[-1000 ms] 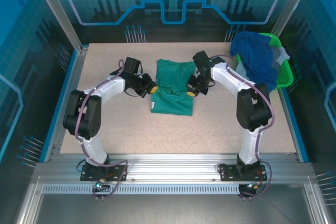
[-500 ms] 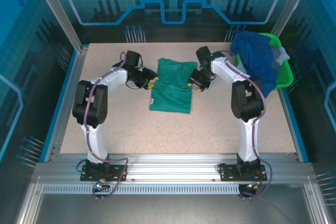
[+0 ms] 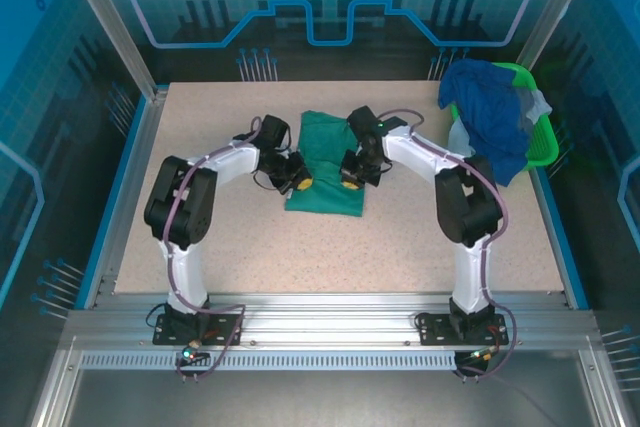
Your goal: Fold and stack the t-shirts
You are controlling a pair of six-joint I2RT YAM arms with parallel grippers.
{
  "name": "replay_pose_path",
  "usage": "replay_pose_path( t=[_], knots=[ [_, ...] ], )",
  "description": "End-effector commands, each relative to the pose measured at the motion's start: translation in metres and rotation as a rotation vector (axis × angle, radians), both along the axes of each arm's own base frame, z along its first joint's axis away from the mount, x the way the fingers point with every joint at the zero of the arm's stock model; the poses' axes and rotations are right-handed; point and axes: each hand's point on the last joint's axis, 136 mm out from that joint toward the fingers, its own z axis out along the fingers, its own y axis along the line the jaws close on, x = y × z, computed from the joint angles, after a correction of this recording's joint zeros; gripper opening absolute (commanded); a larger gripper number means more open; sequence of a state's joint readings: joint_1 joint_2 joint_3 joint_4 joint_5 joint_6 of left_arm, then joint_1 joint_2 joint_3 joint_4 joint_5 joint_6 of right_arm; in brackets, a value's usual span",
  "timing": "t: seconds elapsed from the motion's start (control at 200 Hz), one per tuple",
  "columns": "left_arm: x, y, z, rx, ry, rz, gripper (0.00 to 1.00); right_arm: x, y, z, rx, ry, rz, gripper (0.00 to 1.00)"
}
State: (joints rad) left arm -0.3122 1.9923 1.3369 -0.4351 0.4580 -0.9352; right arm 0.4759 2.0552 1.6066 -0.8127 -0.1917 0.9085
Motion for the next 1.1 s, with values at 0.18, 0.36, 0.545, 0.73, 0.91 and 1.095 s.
replay_pose_path(
  t=[0.18, 0.36, 0.545, 0.73, 0.91, 1.095],
  knots=[
    [0.022, -0.001, -0.001, 0.024, -0.014, -0.038, 0.0, 0.049, 0.001, -0.021, -0.001, 0.018, -0.067, 0.07],
    [0.071, 0.01, -0.003, 0.03, -0.085, -0.006, 0.0, 0.077, -0.008, -0.022, 0.008, 0.004, -0.125, 0.08],
    [0.117, 0.017, 0.024, 0.017, -0.215, 0.011, 0.0, 0.086, -0.017, -0.033, 0.027, 0.033, -0.174, 0.08],
    [0.088, 0.039, 0.061, 0.097, -0.274, 0.043, 0.24, 0.082, -0.027, 0.011, 0.014, -0.089, -0.131, 0.15],
    [-0.019, 0.059, 0.025, 0.108, -0.051, 0.094, 0.42, 0.017, -0.044, 0.012, 0.037, -0.051, -0.155, 0.34],
    [-0.055, 0.052, 0.004, -0.035, 0.049, 0.207, 0.51, -0.035, -0.031, -0.001, 0.181, 0.011, -0.162, 0.48]
  ],
)
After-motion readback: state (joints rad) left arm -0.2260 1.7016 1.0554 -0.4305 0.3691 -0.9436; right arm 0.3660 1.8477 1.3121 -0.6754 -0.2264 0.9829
